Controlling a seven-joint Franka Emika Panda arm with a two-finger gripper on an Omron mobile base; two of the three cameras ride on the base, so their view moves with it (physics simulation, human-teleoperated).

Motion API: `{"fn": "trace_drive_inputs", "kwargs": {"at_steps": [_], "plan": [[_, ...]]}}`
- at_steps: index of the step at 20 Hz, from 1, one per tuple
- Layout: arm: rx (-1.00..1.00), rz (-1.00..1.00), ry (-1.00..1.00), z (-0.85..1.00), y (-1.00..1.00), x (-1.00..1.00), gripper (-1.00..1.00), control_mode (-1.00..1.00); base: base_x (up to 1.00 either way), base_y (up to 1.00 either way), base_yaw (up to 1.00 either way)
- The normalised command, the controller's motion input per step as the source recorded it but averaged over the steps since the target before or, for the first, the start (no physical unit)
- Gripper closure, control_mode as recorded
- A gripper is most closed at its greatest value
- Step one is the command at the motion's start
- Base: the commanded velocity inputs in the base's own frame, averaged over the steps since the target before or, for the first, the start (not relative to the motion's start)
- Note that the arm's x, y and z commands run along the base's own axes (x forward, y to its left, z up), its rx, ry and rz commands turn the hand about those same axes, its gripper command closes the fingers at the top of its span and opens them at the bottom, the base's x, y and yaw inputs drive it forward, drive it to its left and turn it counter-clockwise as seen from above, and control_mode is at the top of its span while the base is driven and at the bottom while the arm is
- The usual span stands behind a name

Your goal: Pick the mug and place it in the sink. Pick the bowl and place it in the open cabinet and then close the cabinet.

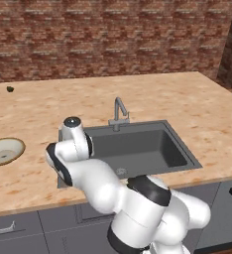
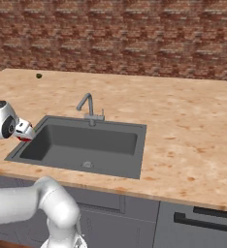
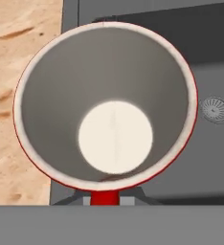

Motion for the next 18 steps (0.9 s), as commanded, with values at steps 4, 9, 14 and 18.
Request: {"fn": "trace_drive_inputs", "kwargs": {"at_steps": [4,9,14,18], "plan": [[0.02,-0.11,0.00,0.17,-0.48,0.20,1.00,-1.00,0.00,0.00,0.00],[0.07,-0.04,0.00,0.07,-0.45,0.07,1.00,-1.00,0.00,0.00,0.00],[0.07,-0.05,0.00,0.00,-0.46,0.02,1.00,-1.00,0.00,0.00,0.00],[0.07,-0.06,0.01,0.00,-0.44,0.08,1.00,-1.00,0.00,0.00,0.00]]}}
